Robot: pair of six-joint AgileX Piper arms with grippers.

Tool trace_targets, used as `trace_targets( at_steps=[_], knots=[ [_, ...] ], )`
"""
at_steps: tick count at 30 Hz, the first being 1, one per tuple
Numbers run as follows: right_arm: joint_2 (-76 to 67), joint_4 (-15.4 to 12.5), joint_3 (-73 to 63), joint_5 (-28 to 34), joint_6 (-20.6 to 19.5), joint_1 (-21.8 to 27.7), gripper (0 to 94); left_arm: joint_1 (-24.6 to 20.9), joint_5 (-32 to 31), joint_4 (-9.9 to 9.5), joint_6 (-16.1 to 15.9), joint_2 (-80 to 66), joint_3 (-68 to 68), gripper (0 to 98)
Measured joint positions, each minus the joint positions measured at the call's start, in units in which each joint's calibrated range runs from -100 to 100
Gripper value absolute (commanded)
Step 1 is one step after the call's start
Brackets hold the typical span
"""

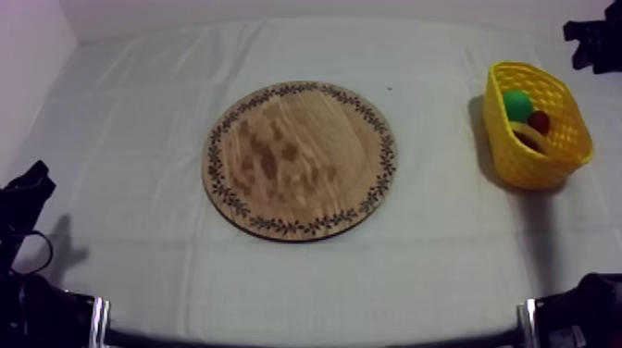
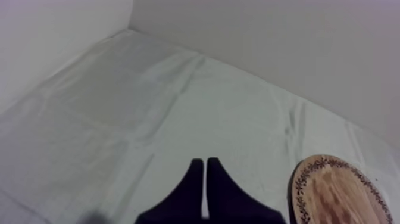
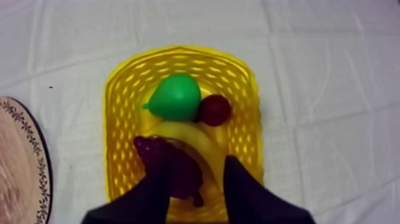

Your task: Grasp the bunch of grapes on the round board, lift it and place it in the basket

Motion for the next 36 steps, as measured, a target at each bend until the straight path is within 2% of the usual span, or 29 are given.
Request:
trace_targets(
  at_steps=[9,14,23,30,36],
  knots=[
    [-11.64,1.51,12.62,-9.37,-0.78,-0.81,3.2,0.0,0.0,0.0,0.0,0.0,0.0,0.0],
    [-17.98,1.51,19.84,-14.3,-0.94,-1.15,0.8,0.0,0.0,0.0,0.0,0.0,0.0,0.0],
    [-28.74,1.32,31.7,-18.68,-2.9,-4.21,0.3,0.0,0.0,0.0,0.0,0.0,0.0,0.0],
    [-37.52,-1.21,42.15,-25.92,-3.31,-4.5,0.3,0.0,0.0,0.0,0.0,0.0,0.0,0.0],
    [-46.27,-5.54,50.74,-27.88,0.6,-4.92,0.3,0.0,0.0,0.0,0.0,0.0,0.0,0.0]
  ],
)
